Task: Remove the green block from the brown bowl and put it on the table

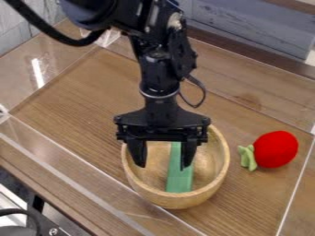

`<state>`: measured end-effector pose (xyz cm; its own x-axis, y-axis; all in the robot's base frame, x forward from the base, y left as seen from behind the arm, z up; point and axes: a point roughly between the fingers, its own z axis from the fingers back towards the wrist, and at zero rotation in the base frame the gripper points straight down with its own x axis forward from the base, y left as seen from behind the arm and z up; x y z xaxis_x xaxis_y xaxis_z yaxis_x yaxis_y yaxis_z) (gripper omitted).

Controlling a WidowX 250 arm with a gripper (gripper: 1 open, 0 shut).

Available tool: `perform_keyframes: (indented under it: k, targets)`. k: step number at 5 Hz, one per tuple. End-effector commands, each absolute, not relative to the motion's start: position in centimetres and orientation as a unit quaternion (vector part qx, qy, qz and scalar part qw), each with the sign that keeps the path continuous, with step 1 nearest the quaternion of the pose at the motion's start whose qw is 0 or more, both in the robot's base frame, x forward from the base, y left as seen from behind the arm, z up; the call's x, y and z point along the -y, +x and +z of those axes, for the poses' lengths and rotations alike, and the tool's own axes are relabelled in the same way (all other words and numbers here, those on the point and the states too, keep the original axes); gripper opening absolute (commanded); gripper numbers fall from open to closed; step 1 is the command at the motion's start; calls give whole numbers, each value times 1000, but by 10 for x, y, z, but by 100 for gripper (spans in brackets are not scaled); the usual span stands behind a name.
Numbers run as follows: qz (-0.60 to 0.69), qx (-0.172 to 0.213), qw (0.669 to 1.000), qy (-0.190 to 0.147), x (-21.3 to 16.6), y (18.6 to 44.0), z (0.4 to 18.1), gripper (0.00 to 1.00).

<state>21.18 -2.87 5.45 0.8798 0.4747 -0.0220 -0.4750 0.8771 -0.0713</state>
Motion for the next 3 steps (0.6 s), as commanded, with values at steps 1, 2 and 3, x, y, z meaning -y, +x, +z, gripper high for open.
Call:
perform_keyframes:
  k: [1, 2, 3]
  targets:
    - [219, 24, 974, -43, 33, 224, 63, 100]
    - [232, 28, 971, -42, 42, 220, 63, 100]
    - [237, 31, 970, -38, 48, 217, 63, 100]
